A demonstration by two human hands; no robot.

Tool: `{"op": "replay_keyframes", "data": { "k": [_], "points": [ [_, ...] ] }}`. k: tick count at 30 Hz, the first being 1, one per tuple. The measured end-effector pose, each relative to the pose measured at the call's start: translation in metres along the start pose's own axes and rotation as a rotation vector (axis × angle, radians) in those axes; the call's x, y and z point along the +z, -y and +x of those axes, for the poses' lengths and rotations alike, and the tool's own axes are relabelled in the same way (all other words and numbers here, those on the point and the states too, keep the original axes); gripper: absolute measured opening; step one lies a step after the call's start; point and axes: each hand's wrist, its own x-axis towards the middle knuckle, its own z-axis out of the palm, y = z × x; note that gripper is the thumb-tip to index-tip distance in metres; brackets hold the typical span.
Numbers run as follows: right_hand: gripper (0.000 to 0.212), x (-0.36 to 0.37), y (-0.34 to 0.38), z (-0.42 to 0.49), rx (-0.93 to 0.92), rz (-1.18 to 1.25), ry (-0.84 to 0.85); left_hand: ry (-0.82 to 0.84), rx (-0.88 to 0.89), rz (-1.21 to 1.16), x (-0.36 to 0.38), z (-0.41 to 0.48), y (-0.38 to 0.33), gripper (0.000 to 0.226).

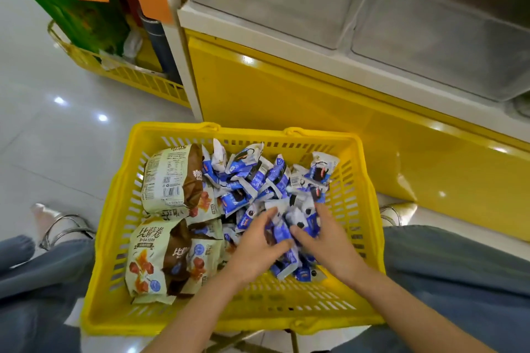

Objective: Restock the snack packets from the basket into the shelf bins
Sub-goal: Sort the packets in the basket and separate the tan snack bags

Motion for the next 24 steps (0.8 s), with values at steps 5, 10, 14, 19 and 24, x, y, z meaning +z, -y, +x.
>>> {"op": "replay_keyframes", "data": {
  "k": [5,10,14,19,24],
  "points": [
    [0.058,0.022,-0.027,-0.020,0.127,-0.229,0.298,0.277,-0.150,0.312,0.004,-0.014,0.042,0.073],
    [0.054,0.023,-0.035,-0.012,0.173,-0.689,0.440,0.381,-0.197,0.551,0.011,0.002,0.044,0.066],
    [0.038,0.015,-0.023,-0.006,0.127,-0.995,0.320,0.195,-0.033,0.755,0.003,0.004,0.036,0.053],
    [0.027,0.005,-0.013,0.014,-0.130,-0.747,-0.135,-0.384,0.141,0.525,-0.026,0.019,0.027,0.046],
    [0.059,0.016,-0.033,0.034,0.135,-0.738,0.130,-0.244,-0.056,0.501,-0.031,0.042,0.029,0.056]
  ]
}}
